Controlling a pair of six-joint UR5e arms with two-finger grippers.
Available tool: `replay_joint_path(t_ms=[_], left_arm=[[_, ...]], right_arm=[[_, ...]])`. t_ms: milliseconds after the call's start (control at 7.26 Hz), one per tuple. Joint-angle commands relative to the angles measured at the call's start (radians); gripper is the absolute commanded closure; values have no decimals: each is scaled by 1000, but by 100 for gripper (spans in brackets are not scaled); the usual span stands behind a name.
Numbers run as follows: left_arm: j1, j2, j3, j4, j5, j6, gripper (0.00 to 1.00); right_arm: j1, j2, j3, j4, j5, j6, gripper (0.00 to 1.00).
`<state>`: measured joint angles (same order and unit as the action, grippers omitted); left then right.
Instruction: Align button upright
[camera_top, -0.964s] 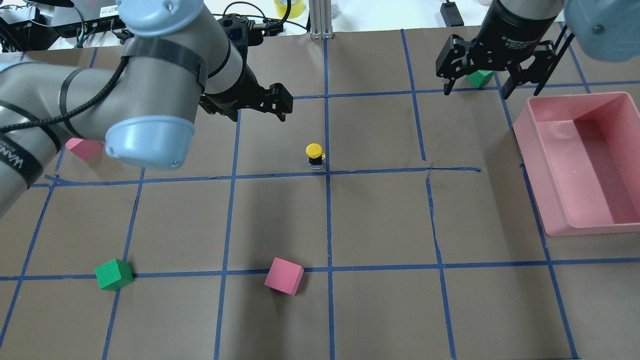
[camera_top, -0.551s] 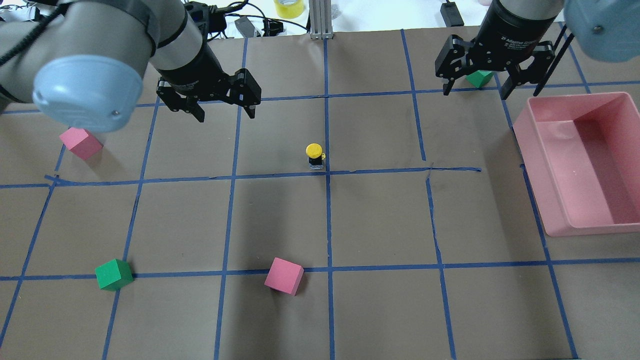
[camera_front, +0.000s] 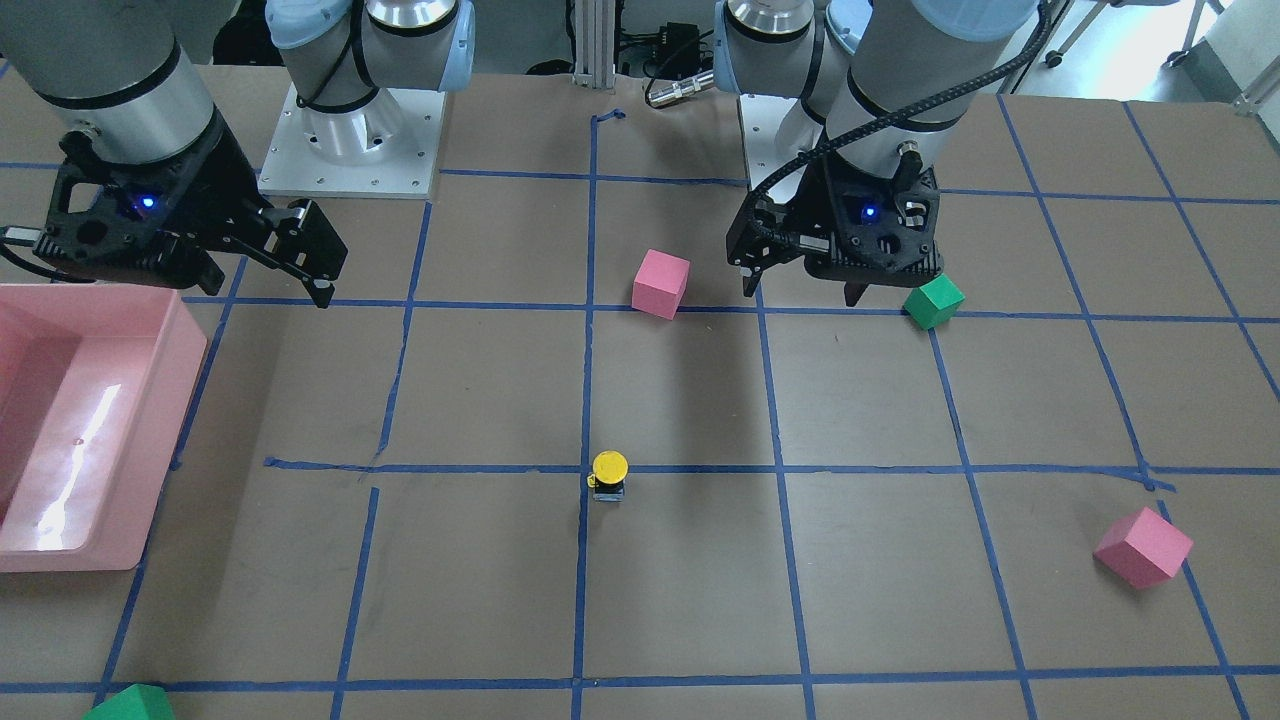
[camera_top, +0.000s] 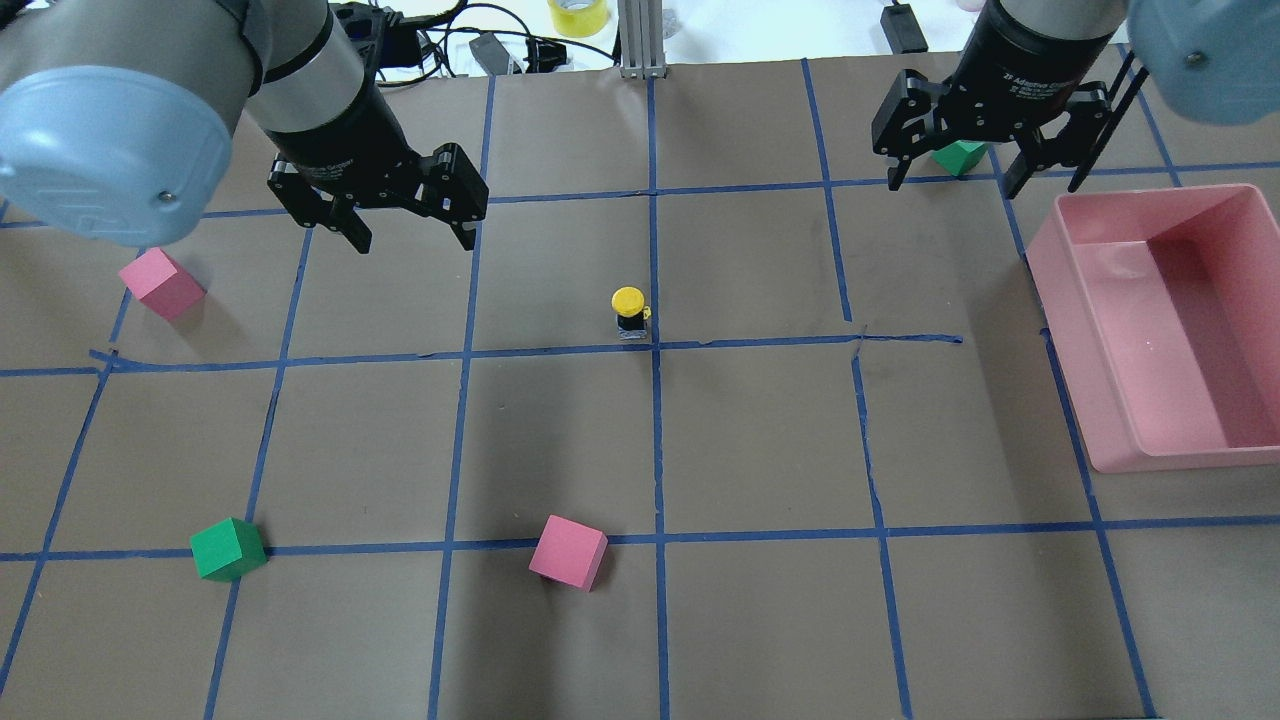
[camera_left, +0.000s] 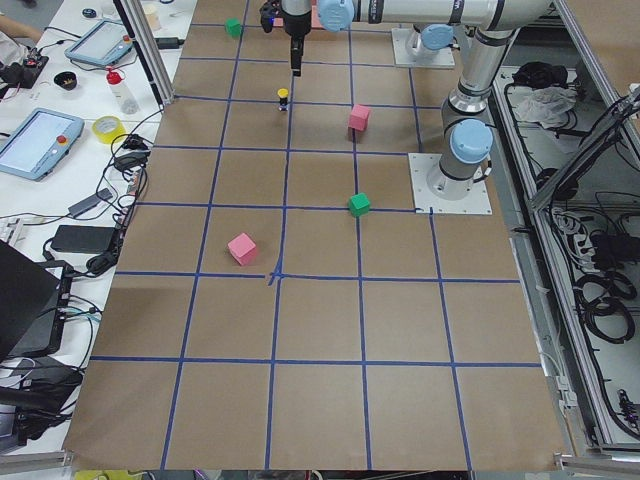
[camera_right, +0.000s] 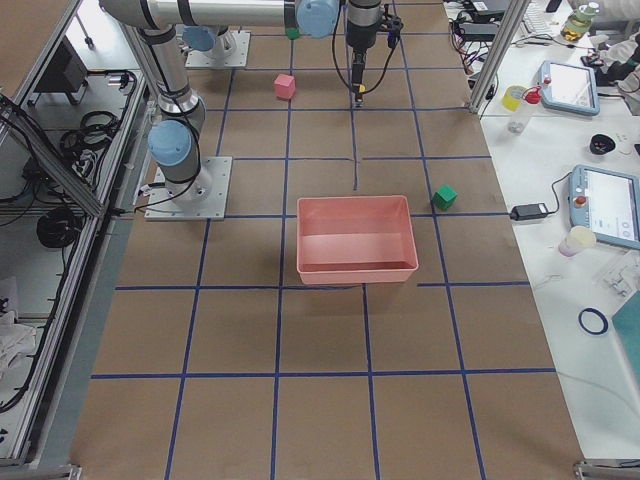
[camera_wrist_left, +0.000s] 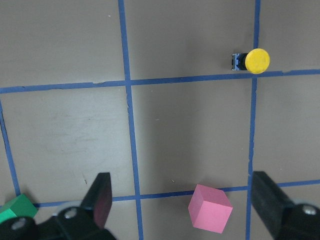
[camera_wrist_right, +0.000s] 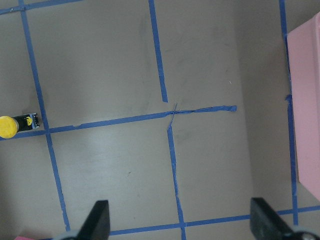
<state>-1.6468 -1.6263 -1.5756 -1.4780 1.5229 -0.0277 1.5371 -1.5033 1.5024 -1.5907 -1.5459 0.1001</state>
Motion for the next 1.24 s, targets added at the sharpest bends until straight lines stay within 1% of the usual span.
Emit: replay_joint_path(t_ms=[0,138,275,1101], left_arm=[[1,5,-7,16,3,5,0],[2,5,-7,19,3,11,0],[5,0,-9,44,3,17,0],[5,5,-9,44,3,17,0]], right_arm=[[0,-1,-1,-9,0,0,0],[0,2,-1,-11,10,0,0],[0,2,1,-11,1,0,0],[6,-6,-5,-9,7,0,0]])
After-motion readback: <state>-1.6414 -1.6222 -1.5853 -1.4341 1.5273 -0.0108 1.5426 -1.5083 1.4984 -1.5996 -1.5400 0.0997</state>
